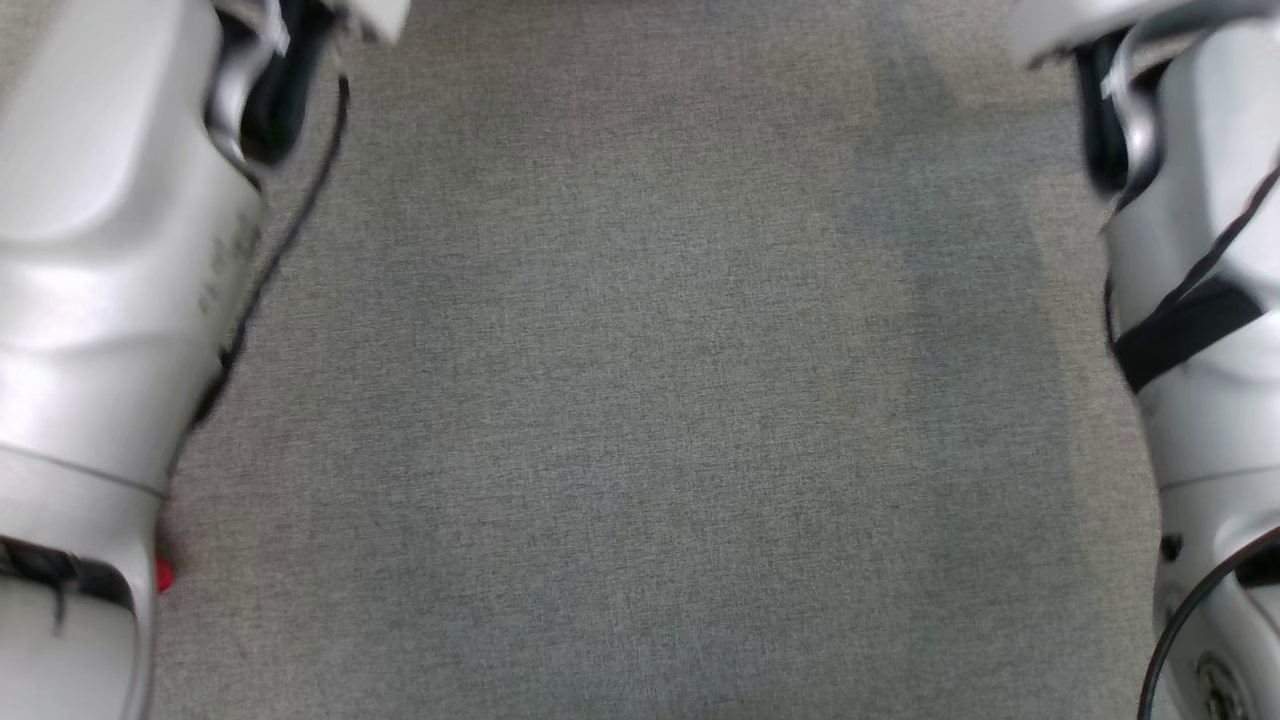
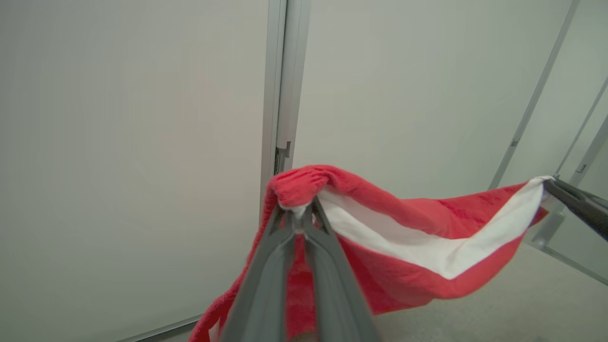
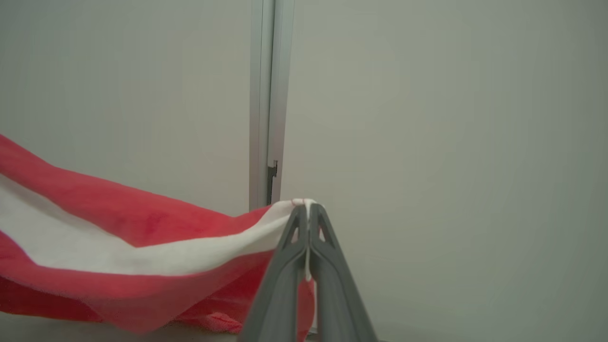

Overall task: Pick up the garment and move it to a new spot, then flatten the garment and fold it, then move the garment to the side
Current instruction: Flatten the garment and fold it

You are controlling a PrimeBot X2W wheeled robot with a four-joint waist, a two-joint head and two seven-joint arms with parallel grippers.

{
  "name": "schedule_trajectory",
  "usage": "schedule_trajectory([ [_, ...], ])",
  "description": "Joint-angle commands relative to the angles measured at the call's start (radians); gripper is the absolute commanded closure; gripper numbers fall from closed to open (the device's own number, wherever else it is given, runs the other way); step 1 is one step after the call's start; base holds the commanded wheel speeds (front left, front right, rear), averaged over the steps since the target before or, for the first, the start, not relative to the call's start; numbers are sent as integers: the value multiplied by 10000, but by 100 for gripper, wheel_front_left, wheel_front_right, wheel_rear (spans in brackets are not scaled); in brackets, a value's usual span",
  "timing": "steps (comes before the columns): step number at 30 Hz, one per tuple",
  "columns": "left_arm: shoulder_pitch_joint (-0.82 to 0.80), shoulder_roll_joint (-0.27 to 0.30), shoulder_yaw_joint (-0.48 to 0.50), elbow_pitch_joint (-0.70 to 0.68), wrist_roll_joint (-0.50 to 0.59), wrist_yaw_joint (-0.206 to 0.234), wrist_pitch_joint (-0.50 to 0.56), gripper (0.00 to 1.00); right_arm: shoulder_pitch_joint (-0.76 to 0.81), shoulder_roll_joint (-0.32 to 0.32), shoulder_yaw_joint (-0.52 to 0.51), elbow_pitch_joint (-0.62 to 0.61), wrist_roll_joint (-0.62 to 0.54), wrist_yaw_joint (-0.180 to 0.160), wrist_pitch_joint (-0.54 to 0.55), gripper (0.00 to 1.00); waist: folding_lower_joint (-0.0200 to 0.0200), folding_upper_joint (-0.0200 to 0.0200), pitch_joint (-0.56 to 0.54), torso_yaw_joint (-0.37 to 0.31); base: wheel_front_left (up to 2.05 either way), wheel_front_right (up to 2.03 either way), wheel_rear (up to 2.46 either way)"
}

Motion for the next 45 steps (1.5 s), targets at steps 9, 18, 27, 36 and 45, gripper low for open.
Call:
schedule_trajectory([
  [9, 2705, 28, -2087, 982, 214, -243, -468, 100, 2051, -455, 922, 1712, 790, -5, -141, 100, 0, 0, -723, 292, 0, 0, 0],
  [18, 4462, 781, -3928, 787, 214, -249, -617, 100, 3713, -1513, 2839, 2415, 2107, -5, -144, 100, 0, 0, -2108, 361, 0, 0, 0],
  [27, 5523, 819, -5152, 596, 105, -249, -646, 100, 4903, -2392, 5031, 2565, 4101, -11, 704, 100, 0, 0, -3341, 339, 0, 0, 0],
  [36, 6659, 1012, -6021, -71, -416, -246, -210, 100, 6131, -4137, 7145, 775, 7094, -12, 2767, 100, 0, 0, -4404, 122, 0, 0, 0],
  [45, 7497, 1845, -6285, -1667, -1198, -247, 622, 100, 6836, -6335, 8428, -1592, 9564, -14, 4802, 100, 0, 0, -4850, -10, 0, 0, 0],
])
